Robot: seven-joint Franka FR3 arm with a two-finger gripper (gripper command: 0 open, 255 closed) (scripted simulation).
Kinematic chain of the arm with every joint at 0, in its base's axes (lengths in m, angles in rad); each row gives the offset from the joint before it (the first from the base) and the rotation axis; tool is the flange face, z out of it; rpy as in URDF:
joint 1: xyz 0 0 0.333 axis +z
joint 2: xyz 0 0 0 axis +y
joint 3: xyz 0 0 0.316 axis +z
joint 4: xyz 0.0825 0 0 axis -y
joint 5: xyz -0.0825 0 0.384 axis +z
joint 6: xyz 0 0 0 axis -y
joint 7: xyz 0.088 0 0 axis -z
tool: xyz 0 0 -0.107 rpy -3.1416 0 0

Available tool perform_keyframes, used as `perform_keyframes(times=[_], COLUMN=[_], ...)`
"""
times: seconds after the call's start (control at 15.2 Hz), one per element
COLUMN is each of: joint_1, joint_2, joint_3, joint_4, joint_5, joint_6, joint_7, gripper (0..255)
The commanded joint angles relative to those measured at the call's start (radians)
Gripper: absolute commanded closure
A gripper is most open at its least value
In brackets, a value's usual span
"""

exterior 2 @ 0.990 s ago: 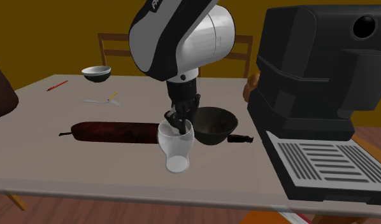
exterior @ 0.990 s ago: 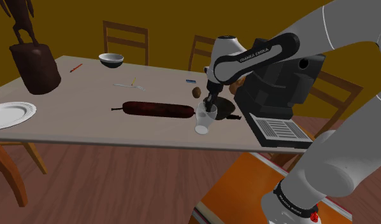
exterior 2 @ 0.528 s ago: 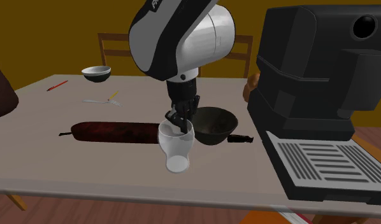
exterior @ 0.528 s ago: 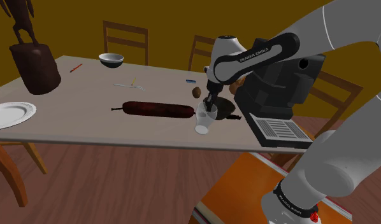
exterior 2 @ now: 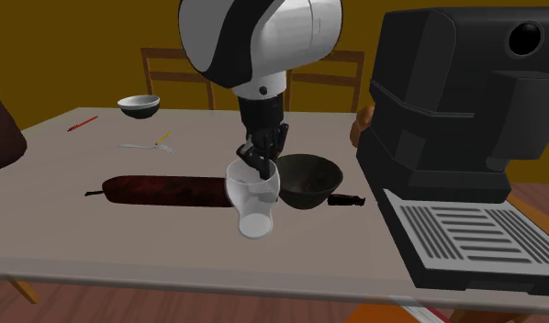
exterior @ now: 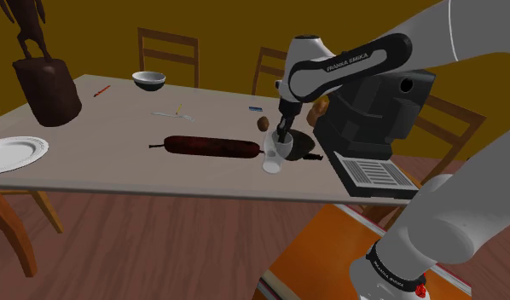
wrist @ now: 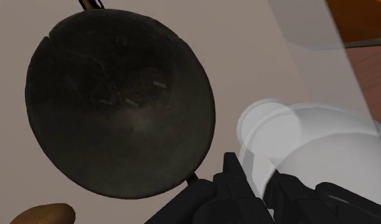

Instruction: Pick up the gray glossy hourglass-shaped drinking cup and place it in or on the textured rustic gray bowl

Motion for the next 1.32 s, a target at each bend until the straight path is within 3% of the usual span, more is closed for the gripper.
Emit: perform_keyframes(times=[0.0, 1.25], joint_1=[0.001, 0.005], joint_2=[-0.013, -0.085], joint_3=[0.001, 0.007], joint_4=[0.015, 0.203], joint_5=[0.002, 0.014], joint_6=[-0.027, -0.288], joint_7=[-0.002, -0.025], gripper=[255, 255])
